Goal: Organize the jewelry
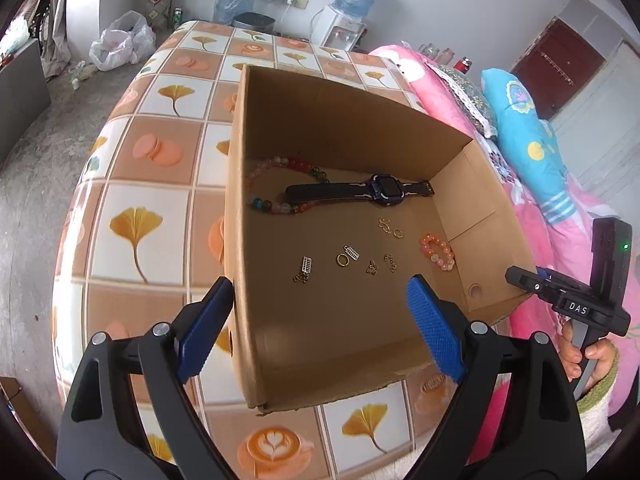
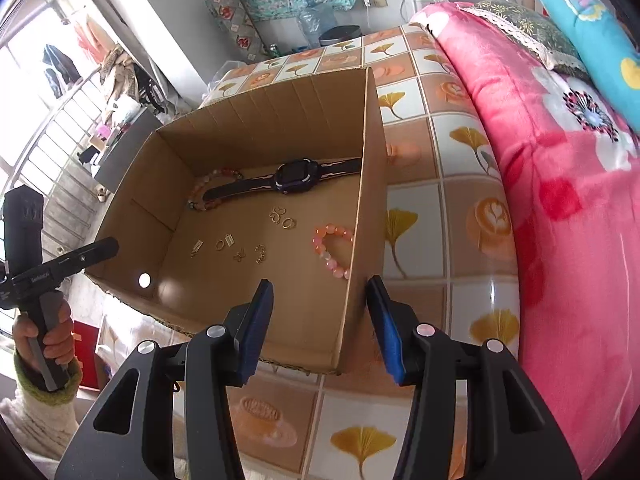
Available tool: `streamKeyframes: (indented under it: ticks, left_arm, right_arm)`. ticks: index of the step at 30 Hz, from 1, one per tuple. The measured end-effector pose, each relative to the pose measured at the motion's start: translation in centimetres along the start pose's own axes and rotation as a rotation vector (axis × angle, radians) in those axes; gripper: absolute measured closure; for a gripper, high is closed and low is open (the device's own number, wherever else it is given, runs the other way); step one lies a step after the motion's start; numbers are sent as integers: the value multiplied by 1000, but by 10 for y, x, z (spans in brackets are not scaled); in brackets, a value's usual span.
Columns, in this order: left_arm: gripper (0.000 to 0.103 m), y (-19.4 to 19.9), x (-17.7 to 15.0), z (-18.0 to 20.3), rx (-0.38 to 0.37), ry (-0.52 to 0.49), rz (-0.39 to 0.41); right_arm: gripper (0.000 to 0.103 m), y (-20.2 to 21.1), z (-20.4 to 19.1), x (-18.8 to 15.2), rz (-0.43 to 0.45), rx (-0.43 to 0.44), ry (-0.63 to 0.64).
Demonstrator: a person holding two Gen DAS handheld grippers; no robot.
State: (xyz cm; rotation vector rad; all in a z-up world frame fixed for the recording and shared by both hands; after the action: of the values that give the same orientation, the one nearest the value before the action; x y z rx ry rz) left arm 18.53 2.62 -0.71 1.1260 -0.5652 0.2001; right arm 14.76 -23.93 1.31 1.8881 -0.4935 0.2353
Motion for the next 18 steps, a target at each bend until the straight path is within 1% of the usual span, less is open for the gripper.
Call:
streamKeyframes:
  ticks: [5,8,10,14,16,18]
  left_arm:
    - [19,17,-22,8,-35,10,2]
    - [19,28,-42,13,-59,25,4]
    - [19,32,-50,15,-57,24,6]
    - [19,34,-61,19,-21,-8,24]
    - [19,37,-64,25,29,-41,44]
    - [19,44,-65,28,102,-65,82]
  right_arm:
    - [54,23,0,-28,23,35,-34]
    - [54,35,-1,-45,36,47,-44]
    - [54,39,-1,-55,44,54,-47]
    - [54,41,3,-60,61,66,-62]
    - [54,45,4,-60,77,71,-74]
    - [52,51,5,-59,105,49,-74]
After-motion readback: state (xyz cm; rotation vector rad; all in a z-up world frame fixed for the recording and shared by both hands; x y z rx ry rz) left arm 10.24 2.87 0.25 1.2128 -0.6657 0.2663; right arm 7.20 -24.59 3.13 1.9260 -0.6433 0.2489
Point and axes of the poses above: each gripper's, at about its wrist camera, not at the fingertips, and y roughly against the way its jaws point, z to its right, x to its top, the point moved 7 cm from there along -y, roughly the way its jaws point, and after that the axes turned 9 degrees about -y, right-handed, at the moved point
